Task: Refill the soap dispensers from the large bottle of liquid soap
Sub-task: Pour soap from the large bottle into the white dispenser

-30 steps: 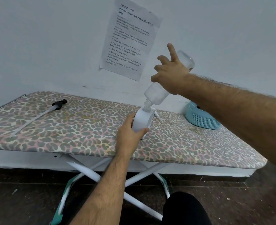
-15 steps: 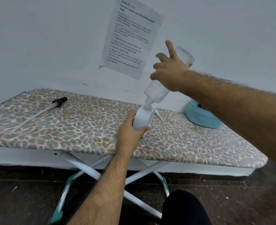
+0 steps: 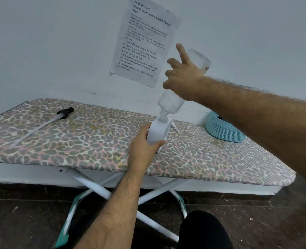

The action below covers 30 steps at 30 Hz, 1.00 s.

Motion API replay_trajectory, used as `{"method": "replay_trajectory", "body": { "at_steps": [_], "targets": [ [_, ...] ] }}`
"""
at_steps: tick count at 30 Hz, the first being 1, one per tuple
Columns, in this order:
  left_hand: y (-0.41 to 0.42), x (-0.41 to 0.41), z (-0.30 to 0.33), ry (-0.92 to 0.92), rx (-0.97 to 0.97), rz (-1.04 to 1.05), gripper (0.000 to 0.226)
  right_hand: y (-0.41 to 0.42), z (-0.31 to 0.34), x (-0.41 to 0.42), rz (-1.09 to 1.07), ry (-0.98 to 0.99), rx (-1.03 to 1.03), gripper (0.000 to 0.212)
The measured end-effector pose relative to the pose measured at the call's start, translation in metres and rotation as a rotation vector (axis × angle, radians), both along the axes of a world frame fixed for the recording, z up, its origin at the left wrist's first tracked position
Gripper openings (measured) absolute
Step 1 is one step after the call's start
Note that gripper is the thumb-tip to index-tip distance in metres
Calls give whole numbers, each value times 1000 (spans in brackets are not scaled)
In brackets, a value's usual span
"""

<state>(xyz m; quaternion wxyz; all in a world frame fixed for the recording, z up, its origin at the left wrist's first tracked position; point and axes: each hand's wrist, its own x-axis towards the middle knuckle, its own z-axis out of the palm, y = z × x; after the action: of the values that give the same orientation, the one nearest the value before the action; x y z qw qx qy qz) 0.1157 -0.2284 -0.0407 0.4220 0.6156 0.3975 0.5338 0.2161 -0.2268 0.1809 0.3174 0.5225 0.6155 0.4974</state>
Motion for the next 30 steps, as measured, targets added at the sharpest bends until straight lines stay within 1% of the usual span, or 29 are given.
{"method": "replay_trajectory", "body": {
  "at_steps": [10,17,20,30],
  "targets": [
    [0,-1,-1,-2,-2,-3,65,3,2,-3,25,-35,-14,39],
    [0,-2,-1,1,-4,0,64,2,1,-2,36,-11,-11,40],
    [1,-2,-2,-2,-7,0,64,1,1,-2,39,-2,-9,38],
    [2,-1,-3,0,-7,3,65,2,1,-5,45,-27,-18,37]
  ]
}}
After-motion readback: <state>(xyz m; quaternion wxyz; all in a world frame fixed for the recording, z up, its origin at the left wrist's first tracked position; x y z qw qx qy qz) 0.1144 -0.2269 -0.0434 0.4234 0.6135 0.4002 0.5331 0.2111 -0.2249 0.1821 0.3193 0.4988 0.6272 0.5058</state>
